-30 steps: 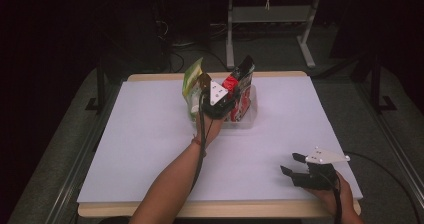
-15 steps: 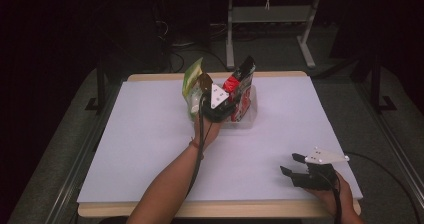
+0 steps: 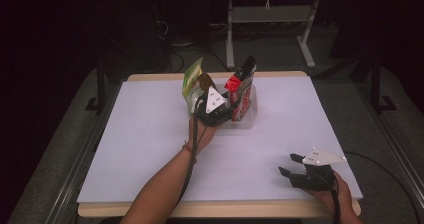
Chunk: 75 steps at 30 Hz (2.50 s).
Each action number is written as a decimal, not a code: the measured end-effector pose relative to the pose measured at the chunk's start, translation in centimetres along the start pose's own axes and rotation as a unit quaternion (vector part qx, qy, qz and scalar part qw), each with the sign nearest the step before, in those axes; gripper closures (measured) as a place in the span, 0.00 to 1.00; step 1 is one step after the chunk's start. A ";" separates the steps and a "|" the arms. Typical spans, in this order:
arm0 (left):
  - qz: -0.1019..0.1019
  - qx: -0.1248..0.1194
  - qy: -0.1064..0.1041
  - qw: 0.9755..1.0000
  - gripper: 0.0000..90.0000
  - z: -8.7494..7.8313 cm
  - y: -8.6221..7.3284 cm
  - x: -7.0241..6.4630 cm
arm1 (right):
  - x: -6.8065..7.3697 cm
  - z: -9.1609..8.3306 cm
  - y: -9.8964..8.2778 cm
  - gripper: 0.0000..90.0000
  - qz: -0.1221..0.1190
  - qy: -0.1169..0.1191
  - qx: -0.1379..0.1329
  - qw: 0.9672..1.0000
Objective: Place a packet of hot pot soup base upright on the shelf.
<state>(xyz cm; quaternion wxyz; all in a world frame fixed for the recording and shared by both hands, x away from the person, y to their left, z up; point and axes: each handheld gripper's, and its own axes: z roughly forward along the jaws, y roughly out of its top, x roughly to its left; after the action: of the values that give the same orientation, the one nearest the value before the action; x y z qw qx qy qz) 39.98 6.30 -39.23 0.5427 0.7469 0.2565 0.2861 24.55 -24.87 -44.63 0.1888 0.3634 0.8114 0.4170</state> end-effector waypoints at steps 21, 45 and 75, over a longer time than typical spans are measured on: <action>0.020 -0.001 -0.030 0.999 0.53 -4.3 0.1 1.1 | 0.3 -0.1 0.0 0.43 -0.030 -0.013 -0.005 0.999; 0.017 0.037 -0.029 0.999 0.31 -12.0 -4.2 3.1 | 0.2 -0.1 -0.4 0.32 -0.033 -0.016 -0.017 0.999; -0.023 0.106 -0.044 0.993 0.19 -20.6 -10.4 5.7 | 0.4 -0.2 -0.6 0.28 -0.041 -0.035 -0.038 0.998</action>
<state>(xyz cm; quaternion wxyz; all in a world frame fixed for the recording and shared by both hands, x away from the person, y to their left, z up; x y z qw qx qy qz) 28.70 26.81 -43.23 0.4780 0.8057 0.2783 0.2118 23.91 -24.93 -45.00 0.2476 0.3364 0.8023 0.4265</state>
